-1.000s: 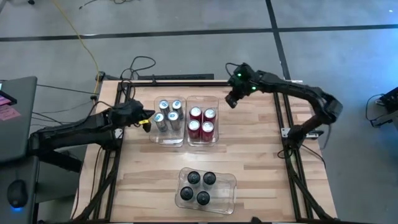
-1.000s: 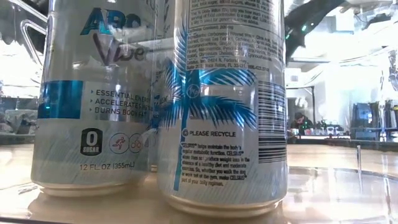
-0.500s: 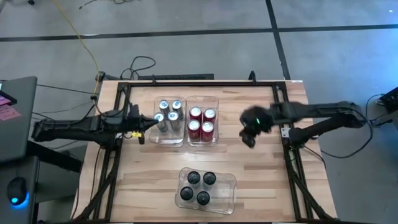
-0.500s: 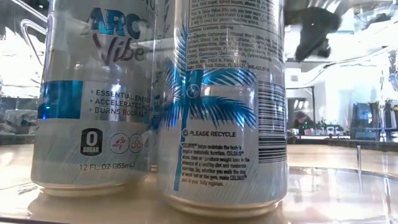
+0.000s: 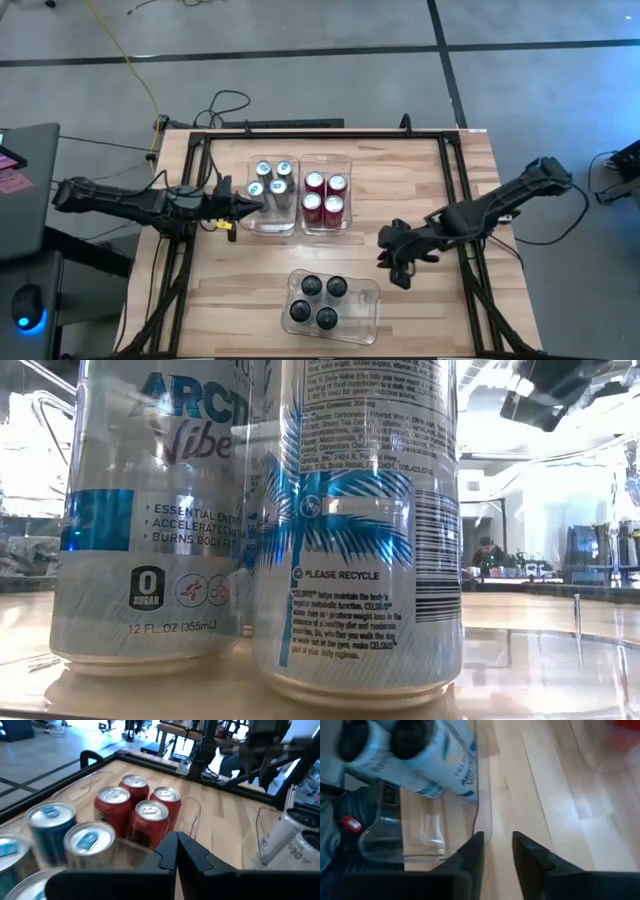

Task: Sort soda cans
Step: Move the transparent bin to the center of the table

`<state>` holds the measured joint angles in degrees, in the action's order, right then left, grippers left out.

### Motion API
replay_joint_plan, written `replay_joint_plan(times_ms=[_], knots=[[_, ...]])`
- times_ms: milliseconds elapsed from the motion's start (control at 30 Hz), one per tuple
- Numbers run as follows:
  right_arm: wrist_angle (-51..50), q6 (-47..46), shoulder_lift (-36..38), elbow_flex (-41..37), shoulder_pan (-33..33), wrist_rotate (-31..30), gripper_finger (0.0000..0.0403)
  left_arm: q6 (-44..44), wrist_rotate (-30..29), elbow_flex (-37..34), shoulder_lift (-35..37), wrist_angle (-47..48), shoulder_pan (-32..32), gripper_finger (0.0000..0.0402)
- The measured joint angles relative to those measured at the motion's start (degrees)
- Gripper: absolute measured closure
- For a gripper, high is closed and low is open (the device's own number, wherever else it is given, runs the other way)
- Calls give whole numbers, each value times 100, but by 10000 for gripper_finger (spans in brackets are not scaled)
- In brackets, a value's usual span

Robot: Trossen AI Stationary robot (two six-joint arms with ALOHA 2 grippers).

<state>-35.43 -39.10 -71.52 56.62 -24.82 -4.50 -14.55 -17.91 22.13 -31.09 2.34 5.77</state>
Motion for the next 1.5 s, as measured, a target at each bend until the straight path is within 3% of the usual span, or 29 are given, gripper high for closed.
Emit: replay_joint_plan(times_ms=[200, 400, 967, 1200, 1500], knots=[[216, -310, -647, 11, 117, 152, 206, 201, -40, 0, -759, -1035, 308, 401], [187, -304, -1032, 253, 97, 539, 131, 225, -40, 0, -1187, -1325, 387, 401], [266, -292, -2068, 472, 252, 633, 117, -91, -40, -2, -1396, -1216, 694, 401], [292, -301, -2155, 483, 284, 680, 159, -18, -40, -2, -1193, -1195, 725, 401], [294, -264, -2139, 492, 284, 863, 316, 36, -40, -2, -1011, -1193, 725, 401]])
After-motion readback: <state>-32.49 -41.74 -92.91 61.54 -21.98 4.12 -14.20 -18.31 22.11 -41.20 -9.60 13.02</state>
